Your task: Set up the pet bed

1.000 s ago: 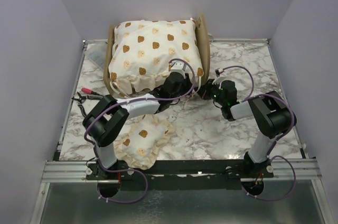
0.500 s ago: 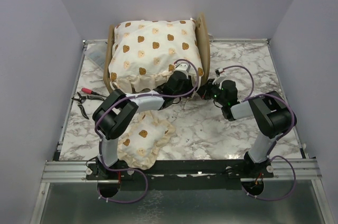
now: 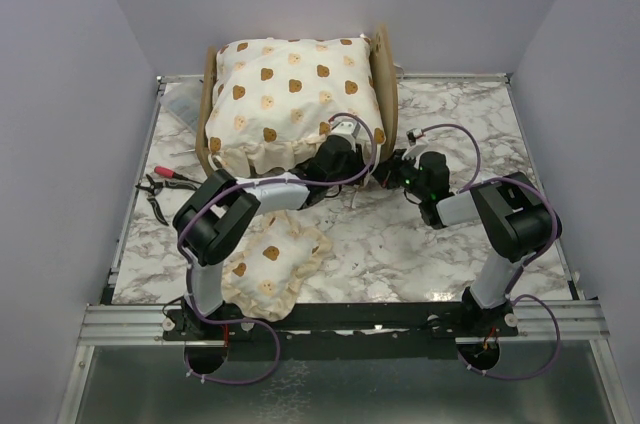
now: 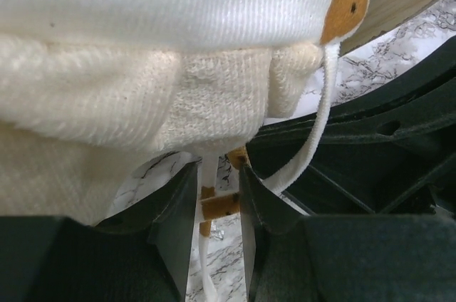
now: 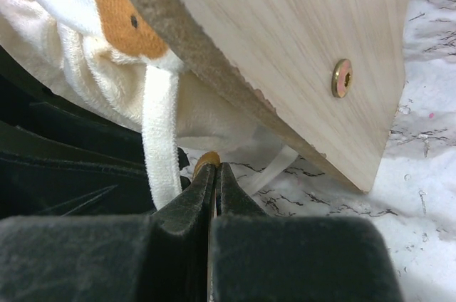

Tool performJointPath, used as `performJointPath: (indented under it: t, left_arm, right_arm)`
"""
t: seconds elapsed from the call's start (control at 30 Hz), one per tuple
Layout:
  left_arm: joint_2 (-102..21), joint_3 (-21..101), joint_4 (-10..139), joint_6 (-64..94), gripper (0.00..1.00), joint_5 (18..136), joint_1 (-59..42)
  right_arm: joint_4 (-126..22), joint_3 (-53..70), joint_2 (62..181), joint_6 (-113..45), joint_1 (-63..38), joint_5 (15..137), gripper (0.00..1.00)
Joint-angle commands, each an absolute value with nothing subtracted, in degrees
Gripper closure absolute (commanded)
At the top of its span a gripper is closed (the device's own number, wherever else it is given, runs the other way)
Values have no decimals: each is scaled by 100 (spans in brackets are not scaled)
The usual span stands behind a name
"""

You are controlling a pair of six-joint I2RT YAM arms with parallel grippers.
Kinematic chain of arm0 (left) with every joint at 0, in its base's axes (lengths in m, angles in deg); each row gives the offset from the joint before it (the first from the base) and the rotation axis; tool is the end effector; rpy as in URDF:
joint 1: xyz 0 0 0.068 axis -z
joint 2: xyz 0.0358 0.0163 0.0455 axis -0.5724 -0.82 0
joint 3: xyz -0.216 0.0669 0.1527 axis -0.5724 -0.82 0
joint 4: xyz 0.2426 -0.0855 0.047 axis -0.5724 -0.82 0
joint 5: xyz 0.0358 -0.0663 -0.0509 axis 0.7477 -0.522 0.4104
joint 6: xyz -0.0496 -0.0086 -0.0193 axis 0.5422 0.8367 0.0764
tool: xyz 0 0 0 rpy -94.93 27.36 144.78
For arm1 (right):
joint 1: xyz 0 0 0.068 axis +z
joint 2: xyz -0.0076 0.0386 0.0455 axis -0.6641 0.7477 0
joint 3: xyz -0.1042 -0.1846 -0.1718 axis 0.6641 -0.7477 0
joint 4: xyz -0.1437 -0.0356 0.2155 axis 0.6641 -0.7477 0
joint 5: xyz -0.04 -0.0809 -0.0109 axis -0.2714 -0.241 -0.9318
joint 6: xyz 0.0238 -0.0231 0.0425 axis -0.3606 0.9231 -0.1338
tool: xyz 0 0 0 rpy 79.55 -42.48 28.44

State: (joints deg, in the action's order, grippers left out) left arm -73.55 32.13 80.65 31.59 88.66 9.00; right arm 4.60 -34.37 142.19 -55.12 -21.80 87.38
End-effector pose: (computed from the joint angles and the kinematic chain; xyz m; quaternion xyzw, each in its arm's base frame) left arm 0.3043 -0.2901 0.1856 0.0987 0.8445 -0.2896 0.4395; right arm 0.2986 0.1199 0.1403 -0.0471 0.7785 0.3663 0.5074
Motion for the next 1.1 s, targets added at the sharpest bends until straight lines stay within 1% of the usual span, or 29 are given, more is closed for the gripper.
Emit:
performJointPath:
  t: [0.0, 0.3, 0.73, 1.07]
  left_arm:
    - [-7065, 3054, 8314, 3320, 68, 9036, 898]
    - [-6863, 2753, 8646, 3565, 68, 9308, 899]
    - [-7249, 2951, 8847, 3611, 67, 8643, 894]
    - [-7349, 2854, 8708, 3581, 70, 8758, 898]
  right_arm:
    - [586, -3428, 14309, -5403, -2171, 8858, 100]
    - [552, -3436, 14304, -5376, -2171, 8845, 100]
    - [633, -3427, 14315, -5404, -2166, 8939, 99]
    - [648, -3462, 14289, -5473, -2168, 8820, 99]
